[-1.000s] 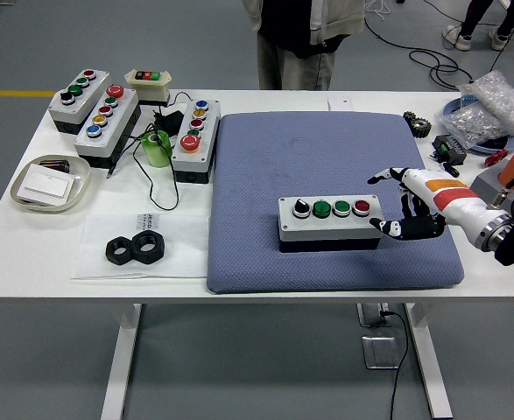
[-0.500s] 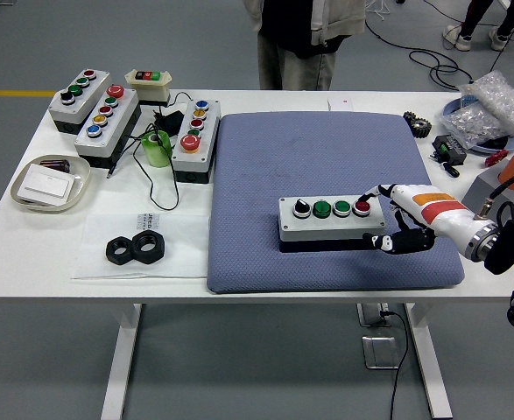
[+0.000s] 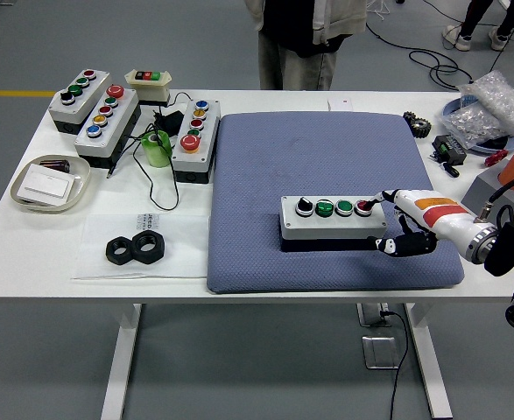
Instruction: Pick up the button,place it on the desk,press the button,press the button
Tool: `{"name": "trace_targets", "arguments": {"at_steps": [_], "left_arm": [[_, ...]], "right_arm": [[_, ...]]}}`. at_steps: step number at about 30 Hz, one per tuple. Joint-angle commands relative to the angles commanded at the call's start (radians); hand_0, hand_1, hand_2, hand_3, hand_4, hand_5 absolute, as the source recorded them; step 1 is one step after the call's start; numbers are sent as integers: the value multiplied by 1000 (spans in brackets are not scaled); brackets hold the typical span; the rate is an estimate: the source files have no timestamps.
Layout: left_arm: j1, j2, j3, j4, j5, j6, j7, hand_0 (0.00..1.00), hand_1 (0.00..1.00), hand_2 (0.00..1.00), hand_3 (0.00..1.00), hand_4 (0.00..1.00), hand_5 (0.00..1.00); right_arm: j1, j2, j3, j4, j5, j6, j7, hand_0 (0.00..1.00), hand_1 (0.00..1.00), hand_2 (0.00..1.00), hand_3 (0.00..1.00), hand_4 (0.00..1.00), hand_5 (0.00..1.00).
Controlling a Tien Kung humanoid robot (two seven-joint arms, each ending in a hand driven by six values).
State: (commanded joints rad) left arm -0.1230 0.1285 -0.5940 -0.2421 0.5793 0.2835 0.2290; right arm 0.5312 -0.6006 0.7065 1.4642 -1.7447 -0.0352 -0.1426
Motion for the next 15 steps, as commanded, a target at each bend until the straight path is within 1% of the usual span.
{"name": "trace_targets", "arguments": {"at_steps": [11,15], "left_arm": [[-2,0,0,0,-3,0,0,683,654,752,789,709,998],[-2,0,3,0,-5,0,-1,683,654,752,789,709,998]], "right_arm": [[11,-3,-23,10,-8,14,-9,31,2,103,747,745,445],[13,-4,-23,13,-11,10,-10,31,2,103,747,745,445]]}}
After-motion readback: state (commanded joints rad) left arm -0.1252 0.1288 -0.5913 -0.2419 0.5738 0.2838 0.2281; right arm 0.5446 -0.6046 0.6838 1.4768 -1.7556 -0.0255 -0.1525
